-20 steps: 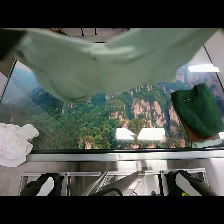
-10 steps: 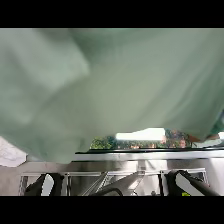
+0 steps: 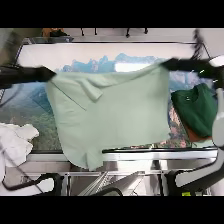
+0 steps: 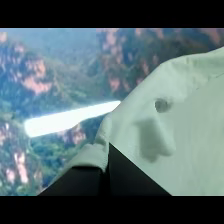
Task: Fold the shirts.
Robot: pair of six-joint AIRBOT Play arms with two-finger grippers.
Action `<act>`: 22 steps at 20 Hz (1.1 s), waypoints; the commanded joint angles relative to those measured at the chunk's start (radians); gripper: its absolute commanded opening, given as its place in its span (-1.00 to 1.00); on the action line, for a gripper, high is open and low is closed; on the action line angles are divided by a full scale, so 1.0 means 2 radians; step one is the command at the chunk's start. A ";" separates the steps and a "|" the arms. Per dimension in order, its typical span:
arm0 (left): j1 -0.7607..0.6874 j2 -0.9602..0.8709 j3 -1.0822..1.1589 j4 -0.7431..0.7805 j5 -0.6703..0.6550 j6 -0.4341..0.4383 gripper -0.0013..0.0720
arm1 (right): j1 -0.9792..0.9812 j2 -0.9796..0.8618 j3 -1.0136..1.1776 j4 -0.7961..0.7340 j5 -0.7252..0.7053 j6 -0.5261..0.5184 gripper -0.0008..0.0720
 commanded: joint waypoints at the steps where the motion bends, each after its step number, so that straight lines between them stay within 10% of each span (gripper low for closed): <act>1: -0.013 -0.136 0.023 0.066 0.039 -0.017 -0.93 | 0.006 -0.105 -0.023 -0.006 -0.057 0.002 -0.94; 6: -0.006 -0.245 0.157 0.072 0.024 -0.047 -0.93 | 0.004 -0.159 -0.001 0.015 -0.140 0.002 -0.94; 22: -0.015 -0.303 0.246 0.222 -0.126 -0.140 -0.94 | 0.010 -0.165 0.042 -0.087 -0.065 0.019 -0.94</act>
